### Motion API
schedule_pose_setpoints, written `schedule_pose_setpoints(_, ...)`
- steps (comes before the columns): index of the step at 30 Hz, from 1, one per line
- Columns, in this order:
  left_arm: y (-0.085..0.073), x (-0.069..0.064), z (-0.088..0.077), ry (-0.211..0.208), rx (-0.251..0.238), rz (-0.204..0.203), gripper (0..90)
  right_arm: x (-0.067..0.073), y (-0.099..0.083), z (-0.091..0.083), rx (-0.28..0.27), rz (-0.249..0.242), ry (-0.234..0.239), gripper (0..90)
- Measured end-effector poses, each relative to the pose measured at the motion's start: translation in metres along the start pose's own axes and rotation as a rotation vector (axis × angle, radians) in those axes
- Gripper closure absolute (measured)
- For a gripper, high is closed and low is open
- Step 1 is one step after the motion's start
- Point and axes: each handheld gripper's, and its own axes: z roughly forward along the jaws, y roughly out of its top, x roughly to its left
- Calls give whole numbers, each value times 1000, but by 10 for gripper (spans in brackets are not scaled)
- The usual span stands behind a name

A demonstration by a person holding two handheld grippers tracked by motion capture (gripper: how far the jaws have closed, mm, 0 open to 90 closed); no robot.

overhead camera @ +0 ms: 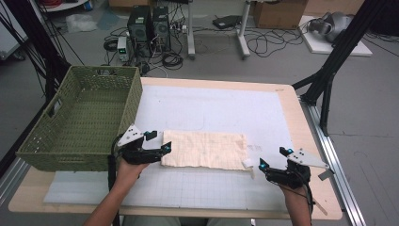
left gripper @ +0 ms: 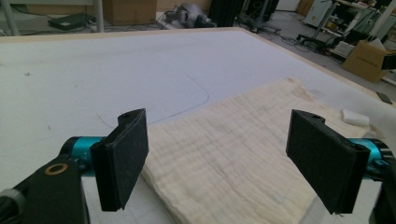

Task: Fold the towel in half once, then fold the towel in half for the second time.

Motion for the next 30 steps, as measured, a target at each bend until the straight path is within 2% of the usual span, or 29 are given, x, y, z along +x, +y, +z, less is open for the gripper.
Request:
schedule_pose_setpoints(15, -1, 3, 1, 13, 10, -2, 218, 0, -1, 4, 14, -9, -3, 115)
schedule_pose_setpoints(19, -1, 4, 0, 22, 4, -16, 223, 1, -1, 5, 21, -16, -1, 115)
schedule_pose_setpoints(24, -1, 6, 4, 32, 29, -16, 223, 2, -1, 8, 33, -29, 4, 115)
schedule_pose_setpoints(30, 3, 10, 7, 34, 52, -27, 224, 1, -3, 11, 40, -21, 13, 115)
